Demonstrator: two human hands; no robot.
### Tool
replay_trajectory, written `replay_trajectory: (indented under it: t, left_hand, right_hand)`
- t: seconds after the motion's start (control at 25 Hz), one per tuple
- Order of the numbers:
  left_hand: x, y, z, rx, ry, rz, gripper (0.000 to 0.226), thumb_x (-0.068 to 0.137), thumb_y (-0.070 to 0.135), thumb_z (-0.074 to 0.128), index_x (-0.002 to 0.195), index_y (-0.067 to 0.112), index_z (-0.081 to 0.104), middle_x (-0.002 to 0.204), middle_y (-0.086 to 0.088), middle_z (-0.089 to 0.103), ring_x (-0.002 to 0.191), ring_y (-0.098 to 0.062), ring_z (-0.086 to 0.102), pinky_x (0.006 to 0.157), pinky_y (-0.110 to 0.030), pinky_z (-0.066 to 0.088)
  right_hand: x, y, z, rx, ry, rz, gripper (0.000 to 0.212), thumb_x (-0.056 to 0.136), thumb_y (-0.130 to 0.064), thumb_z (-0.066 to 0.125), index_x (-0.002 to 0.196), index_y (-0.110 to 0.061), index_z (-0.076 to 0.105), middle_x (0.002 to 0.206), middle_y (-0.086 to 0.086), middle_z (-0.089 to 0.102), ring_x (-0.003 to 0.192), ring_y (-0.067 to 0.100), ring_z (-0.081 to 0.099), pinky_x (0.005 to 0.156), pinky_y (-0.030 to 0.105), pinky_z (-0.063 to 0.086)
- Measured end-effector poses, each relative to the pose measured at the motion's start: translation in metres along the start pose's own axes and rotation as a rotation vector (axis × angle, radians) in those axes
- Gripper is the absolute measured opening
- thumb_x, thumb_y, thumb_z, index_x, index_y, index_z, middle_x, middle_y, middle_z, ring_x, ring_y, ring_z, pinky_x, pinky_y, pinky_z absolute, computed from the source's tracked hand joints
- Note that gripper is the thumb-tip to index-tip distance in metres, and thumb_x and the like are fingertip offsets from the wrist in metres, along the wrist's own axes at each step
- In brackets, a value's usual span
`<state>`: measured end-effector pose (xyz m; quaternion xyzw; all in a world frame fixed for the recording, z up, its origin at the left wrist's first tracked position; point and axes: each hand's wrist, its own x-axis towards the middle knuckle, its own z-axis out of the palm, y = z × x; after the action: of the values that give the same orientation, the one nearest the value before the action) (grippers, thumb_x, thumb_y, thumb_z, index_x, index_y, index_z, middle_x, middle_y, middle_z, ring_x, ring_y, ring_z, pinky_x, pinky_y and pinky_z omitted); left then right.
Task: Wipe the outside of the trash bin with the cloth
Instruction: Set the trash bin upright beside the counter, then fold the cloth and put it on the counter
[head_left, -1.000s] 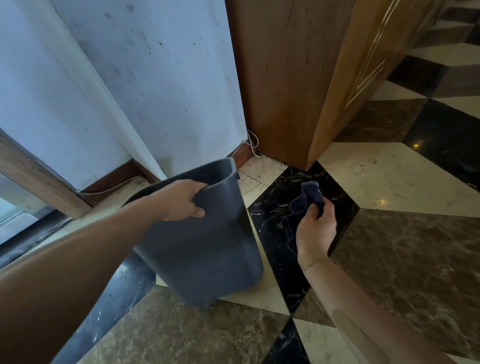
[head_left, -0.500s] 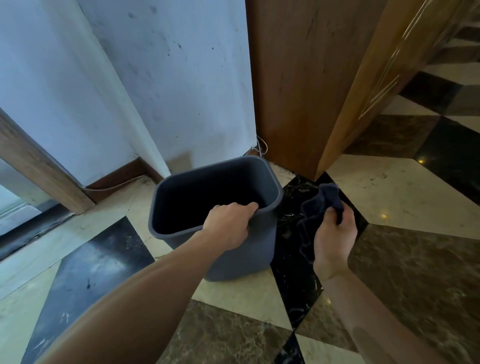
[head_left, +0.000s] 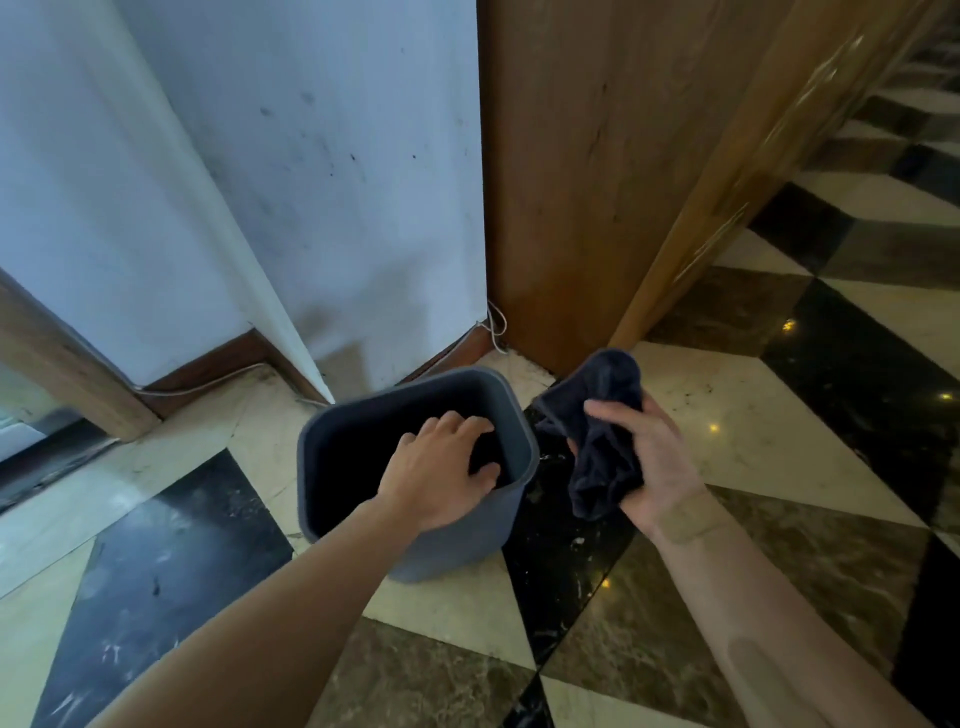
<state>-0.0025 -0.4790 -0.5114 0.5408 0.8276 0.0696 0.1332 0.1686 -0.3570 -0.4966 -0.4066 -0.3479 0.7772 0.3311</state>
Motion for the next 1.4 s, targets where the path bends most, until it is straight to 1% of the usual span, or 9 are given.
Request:
replay_trajectory:
  t: [0.16, 0.2, 0.24, 0.28, 0.56, 0.76, 0.88, 1.04, 1.4]
  left_hand:
    - [-0.006, 0.049, -0.15, -0.65, 0.2, 0.079, 0.045, 0.084, 0.018, 0.053, 0.126, 0.035, 0.054, 0.13, 0.004, 0.055, 0.121, -0.014, 0.05, 0.104, -0.041, 0.041]
    - [-0.01, 0.064, -0.182, -0.727, 0.135, 0.122, 0.05, 0.085, 0.013, 0.056, 0.128, 0.038, 0.052, 0.135, 0.007, 0.053, 0.123, -0.011, 0.048, 0.104, -0.036, 0.041]
    - [-0.014, 0.079, -0.219, -0.761, 0.04, 0.16, 0.058, 0.085, 0.01, 0.059, 0.131, 0.042, 0.048, 0.14, 0.011, 0.049, 0.126, -0.006, 0.046, 0.102, -0.031, 0.041]
    - [-0.018, 0.094, -0.262, -0.745, -0.048, 0.208, 0.063, 0.085, 0.01, 0.062, 0.133, 0.046, 0.044, 0.143, 0.018, 0.045, 0.127, -0.002, 0.044, 0.101, -0.027, 0.041]
    - [-0.067, 0.154, -0.483, -0.255, 0.021, 0.368, 0.024, 0.085, 0.025, 0.069, 0.109, 0.025, 0.068, 0.105, 0.01, 0.067, 0.093, -0.005, 0.058, 0.081, -0.016, 0.041]
    - [-0.103, 0.182, -0.616, -0.173, 0.156, 0.368, 0.013, 0.092, 0.028, 0.059, 0.1, 0.018, 0.063, 0.094, 0.004, 0.062, 0.086, -0.014, 0.056, 0.078, -0.027, 0.044]
    - [-0.119, 0.192, -0.673, -0.207, 0.251, 0.365, 0.015, 0.096, 0.025, 0.053, 0.106, 0.017, 0.06, 0.099, 0.005, 0.061, 0.085, -0.01, 0.053, 0.072, -0.013, 0.037]
    - [-0.134, 0.201, -0.716, -0.333, 0.37, 0.357, 0.017, 0.098, 0.023, 0.05, 0.111, 0.017, 0.059, 0.106, 0.004, 0.062, 0.089, -0.008, 0.053, 0.073, -0.006, 0.035]
    - [-0.113, 0.229, -0.702, -0.631, 0.333, 0.342, 0.013, 0.097, 0.025, 0.053, 0.108, 0.021, 0.056, 0.108, 0.003, 0.062, 0.099, -0.014, 0.059, 0.085, -0.022, 0.046]
  right_hand:
    - [-0.046, -0.091, 0.037, -0.176, -0.237, 0.14, 0.044, 0.078, -0.002, 0.054, 0.12, -0.011, 0.062, 0.101, 0.045, 0.047, 0.086, 0.041, 0.035, 0.071, 0.046, 0.037]
    - [-0.058, -0.112, 0.048, -0.233, -0.315, 0.152, 0.044, 0.079, 0.0, 0.051, 0.118, -0.015, 0.066, 0.107, 0.041, 0.054, 0.106, 0.027, 0.033, 0.076, 0.044, 0.018]
    - [-0.075, -0.142, 0.064, -0.316, -0.391, 0.16, 0.045, 0.081, 0.003, 0.048, 0.114, -0.019, 0.07, 0.114, 0.036, 0.061, 0.121, 0.065, 0.03, 0.101, 0.075, 0.027]
    - [-0.094, -0.179, 0.083, -0.393, -0.456, 0.168, 0.047, 0.084, 0.007, 0.044, 0.111, -0.02, 0.072, 0.118, 0.03, 0.064, 0.109, 0.056, 0.055, 0.099, 0.059, 0.047]
    - [-0.196, -0.378, 0.188, -0.747, -0.624, 0.138, 0.052, 0.073, 0.0, 0.044, 0.117, -0.011, 0.068, 0.104, 0.026, 0.066, 0.095, 0.04, 0.063, 0.088, 0.042, 0.051]
    - [-0.274, -0.496, 0.258, -1.188, -0.401, -0.247, 0.03, 0.085, -0.005, 0.051, 0.098, -0.027, 0.066, 0.09, -0.005, 0.069, 0.087, 0.013, 0.065, 0.077, 0.023, 0.051]
    - [-0.309, -0.542, 0.273, -1.334, -0.229, -0.505, 0.016, 0.089, -0.017, 0.058, 0.098, -0.027, 0.067, 0.088, -0.009, 0.068, 0.081, 0.008, 0.064, 0.067, 0.015, 0.047]
    - [-0.338, -0.575, 0.274, -1.235, -0.052, -0.614, 0.006, 0.091, -0.029, 0.066, 0.096, -0.031, 0.069, 0.091, -0.008, 0.071, 0.086, 0.012, 0.067, 0.081, 0.036, 0.059]
    - [-0.359, -0.599, 0.249, -0.899, 0.19, -0.699, 0.011, 0.09, -0.023, 0.067, 0.1, -0.026, 0.071, 0.095, -0.008, 0.071, 0.093, 0.011, 0.065, 0.082, 0.034, 0.058]
